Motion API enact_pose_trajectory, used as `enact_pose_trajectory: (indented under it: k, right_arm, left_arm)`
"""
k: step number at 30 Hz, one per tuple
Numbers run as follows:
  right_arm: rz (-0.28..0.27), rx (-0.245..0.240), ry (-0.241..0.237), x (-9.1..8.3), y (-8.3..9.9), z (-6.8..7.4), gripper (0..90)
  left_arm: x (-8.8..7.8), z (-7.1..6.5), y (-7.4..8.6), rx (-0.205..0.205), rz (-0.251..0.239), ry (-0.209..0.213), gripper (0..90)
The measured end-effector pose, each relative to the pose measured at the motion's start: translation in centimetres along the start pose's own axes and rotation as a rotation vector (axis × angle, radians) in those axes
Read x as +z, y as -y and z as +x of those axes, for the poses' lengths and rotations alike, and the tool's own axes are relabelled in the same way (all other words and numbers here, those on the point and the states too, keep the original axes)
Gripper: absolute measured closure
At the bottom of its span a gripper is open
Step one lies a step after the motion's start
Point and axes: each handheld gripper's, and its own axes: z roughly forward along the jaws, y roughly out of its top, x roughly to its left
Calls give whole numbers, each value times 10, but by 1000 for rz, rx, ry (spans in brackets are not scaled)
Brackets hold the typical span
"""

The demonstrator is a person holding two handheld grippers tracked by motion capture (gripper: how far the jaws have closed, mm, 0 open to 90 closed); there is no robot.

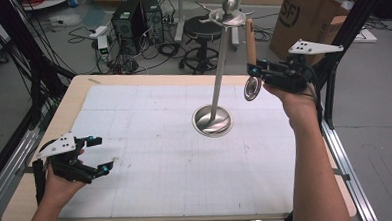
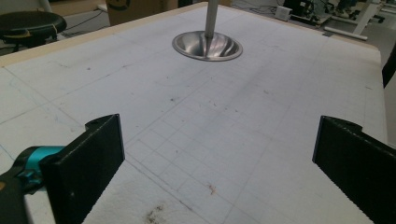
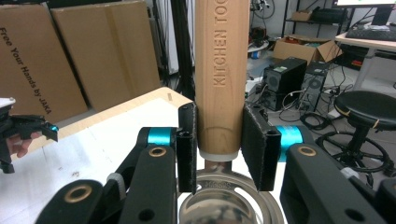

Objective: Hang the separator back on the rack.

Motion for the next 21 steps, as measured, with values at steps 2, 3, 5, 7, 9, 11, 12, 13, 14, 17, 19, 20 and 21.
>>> enact_pose_trajectory:
  k: [2,3,5,7,9,11,12,13,14,17,19,20,21]
  right_arm:
    - [6,-3,-5,2,0,2,683]
    - [9,-3,-8,3,0,3,683]
    - [11,-3,-14,5,0,4,682]
    - [15,-6,-20,8,0,6,682]
    - [23,-7,-26,11,0,8,681]
    - [30,-5,-26,14,0,9,680]
    - [32,-6,-27,15,0,10,680]
    - [32,-7,-27,17,0,10,679]
    - [34,-5,-26,18,0,10,679]
    - [43,-8,-24,21,1,11,679]
    - [45,-8,-21,23,1,11,679]
    - [46,-10,-24,24,1,11,679]
    - [45,-11,-24,25,1,12,679]
  left_arm:
    - [0,0,0,0,0,0,28]
    - [0,0,0,0,0,0,27]
    - [0,0,0,-2,-1,2,28]
    - [0,0,0,-1,1,2,28]
    - [0,0,0,-2,0,2,28]
    - [0,0,0,-1,1,2,28]
    - [0,0,0,-1,1,3,28]
    - [0,0,0,-1,1,2,28]
    - [0,0,0,-1,0,3,28]
    - [0,0,0,-2,0,2,27]
    - [0,0,0,-2,0,3,28]
    - [0,0,0,-2,1,3,28]
    - [0,0,0,-1,1,2,28]
